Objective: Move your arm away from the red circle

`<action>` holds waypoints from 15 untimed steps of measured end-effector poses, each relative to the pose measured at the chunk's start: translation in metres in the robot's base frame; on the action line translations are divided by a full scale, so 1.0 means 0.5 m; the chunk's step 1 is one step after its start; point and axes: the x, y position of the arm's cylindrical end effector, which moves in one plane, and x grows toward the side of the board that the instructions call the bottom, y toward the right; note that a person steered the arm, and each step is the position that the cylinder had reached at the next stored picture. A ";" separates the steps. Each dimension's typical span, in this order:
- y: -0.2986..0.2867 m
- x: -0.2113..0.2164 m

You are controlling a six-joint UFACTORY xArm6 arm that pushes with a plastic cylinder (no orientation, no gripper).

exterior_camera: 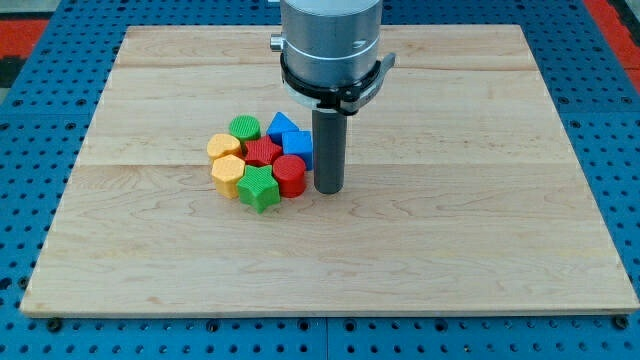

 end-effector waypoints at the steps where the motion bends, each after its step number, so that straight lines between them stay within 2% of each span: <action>1: 0.000 0.001; 3: -0.013 -0.001; 5: -0.013 0.076; 6: -0.081 0.100; 7: -0.112 0.110; 10: -0.108 0.110; 13: -0.026 0.109; 15: 0.026 0.075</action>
